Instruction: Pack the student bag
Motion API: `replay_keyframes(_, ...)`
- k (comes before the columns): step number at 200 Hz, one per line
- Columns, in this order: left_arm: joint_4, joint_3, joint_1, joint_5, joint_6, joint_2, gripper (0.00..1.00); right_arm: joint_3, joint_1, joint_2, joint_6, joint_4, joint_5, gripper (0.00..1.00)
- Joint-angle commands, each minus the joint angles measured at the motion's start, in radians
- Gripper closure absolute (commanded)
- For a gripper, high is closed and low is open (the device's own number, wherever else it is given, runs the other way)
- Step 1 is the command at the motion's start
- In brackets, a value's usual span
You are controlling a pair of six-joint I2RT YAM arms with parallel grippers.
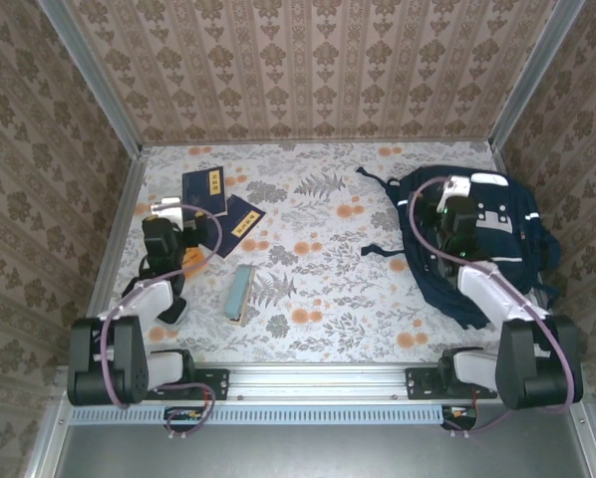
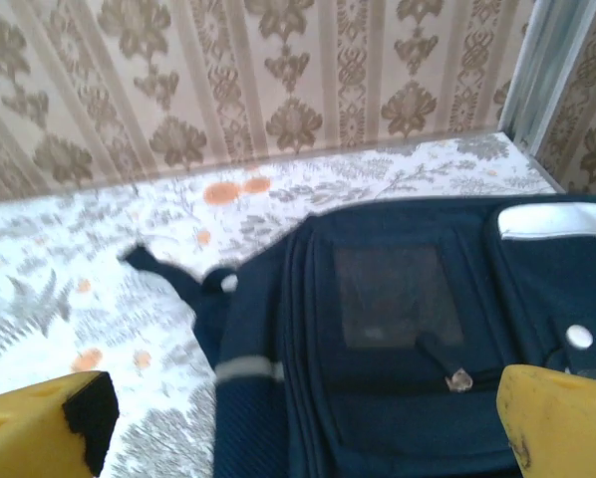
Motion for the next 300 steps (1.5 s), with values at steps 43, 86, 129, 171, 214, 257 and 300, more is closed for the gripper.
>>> replay_keyframes(43,-0.699,0.316,0.003,0.102,-0.346,-0.081,0.0,0.309,-0.002,0.075,0.31,-0.668,-0.086,0.0)
replay_keyframes(86,-0.749,0.337,-0.025,0.265,-0.369,-0.09,0.0,0.452,-0.019,0.299,0.331,-0.808,-0.112,0.0)
replay_keyframes(129,-0.744,0.325,-0.108,0.29,-0.377,-0.084,0.0,0.625,-0.052,0.542,0.308,-0.853,-0.167,0.0)
replay_keyframes(171,-0.753,0.314,-0.174,0.278,-0.403,-0.064,0.01,0.796,-0.056,0.756,0.31,-0.919,-0.212,0.02)
replay_keyframes(214,-0.761,0.306,-0.229,0.244,-0.414,-0.043,0.02,0.789,0.08,0.82,0.406,-0.905,-0.278,0.05)
replay_keyframes(257,-0.75,0.307,-0.261,0.226,-0.424,-0.017,0.03,0.817,0.366,0.884,0.599,-0.794,-0.343,0.08)
replay_keyframes(300,-0.748,0.317,-0.298,0.212,-0.461,0.017,0.06,1.049,0.529,1.013,0.721,-0.741,-0.391,0.11)
